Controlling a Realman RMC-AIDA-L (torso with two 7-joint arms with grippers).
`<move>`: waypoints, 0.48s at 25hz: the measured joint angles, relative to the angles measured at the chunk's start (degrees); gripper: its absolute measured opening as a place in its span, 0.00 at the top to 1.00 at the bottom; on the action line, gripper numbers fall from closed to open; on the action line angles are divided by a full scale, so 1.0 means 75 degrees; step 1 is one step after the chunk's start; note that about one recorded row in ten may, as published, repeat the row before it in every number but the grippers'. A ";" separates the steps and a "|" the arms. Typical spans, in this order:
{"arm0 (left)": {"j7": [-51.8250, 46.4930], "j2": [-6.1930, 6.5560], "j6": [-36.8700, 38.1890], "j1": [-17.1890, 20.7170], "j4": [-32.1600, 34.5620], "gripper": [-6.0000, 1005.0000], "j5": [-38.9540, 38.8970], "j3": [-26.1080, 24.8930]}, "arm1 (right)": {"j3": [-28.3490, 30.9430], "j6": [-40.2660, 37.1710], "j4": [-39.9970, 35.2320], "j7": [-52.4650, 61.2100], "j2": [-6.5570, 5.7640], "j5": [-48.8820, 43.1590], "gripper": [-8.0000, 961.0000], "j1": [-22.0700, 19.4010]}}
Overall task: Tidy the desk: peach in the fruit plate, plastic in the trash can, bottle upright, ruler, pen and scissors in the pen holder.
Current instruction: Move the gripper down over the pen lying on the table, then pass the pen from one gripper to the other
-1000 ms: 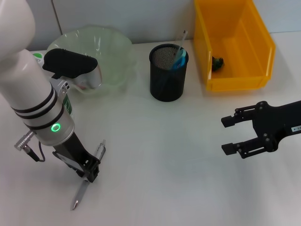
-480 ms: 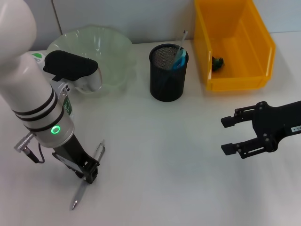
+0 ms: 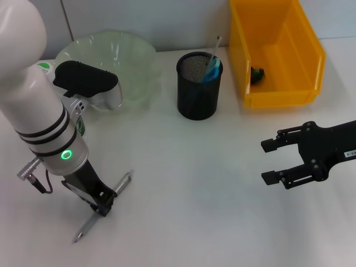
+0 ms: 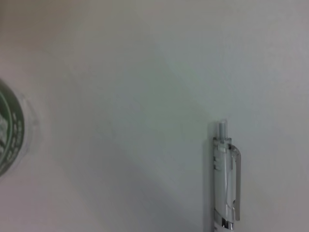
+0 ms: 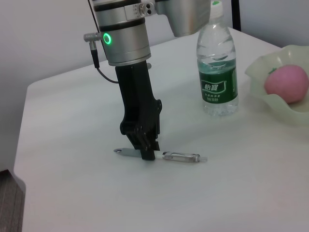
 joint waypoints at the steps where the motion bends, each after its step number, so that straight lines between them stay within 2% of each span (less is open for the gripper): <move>1: 0.0000 0.0000 0.0000 0.0000 0.0000 0.82 0.0000 0.0000 | 0.0000 0.0000 0.0000 0.0000 0.0000 0.0000 0.26 0.0000; 2: 0.0000 0.0000 0.0013 -0.0003 0.0001 0.85 0.0003 0.0001 | 0.0000 -0.0005 0.0000 0.0000 0.0000 0.0000 0.26 0.0002; 7: -0.0002 0.0004 0.0163 0.0066 0.0281 0.85 0.0001 -0.0099 | 0.0000 -0.0017 0.0000 0.0011 0.0000 -0.0007 0.26 -0.0009; 9: 0.0028 0.0013 0.0286 0.0187 0.0555 0.85 -0.0029 -0.0255 | 0.0000 -0.0025 -0.0001 0.0017 -0.0001 -0.0041 0.26 -0.0026; 10: 0.0162 0.0039 0.0489 0.0378 0.0953 0.85 -0.0159 -0.0605 | 0.0000 -0.0026 0.0002 0.0021 -0.0022 -0.0064 0.26 -0.0041; 12: 0.0206 0.0043 0.0536 0.0418 0.1037 0.85 -0.0206 -0.0681 | 0.0000 -0.0026 0.0005 0.0022 -0.0037 -0.0069 0.26 -0.0048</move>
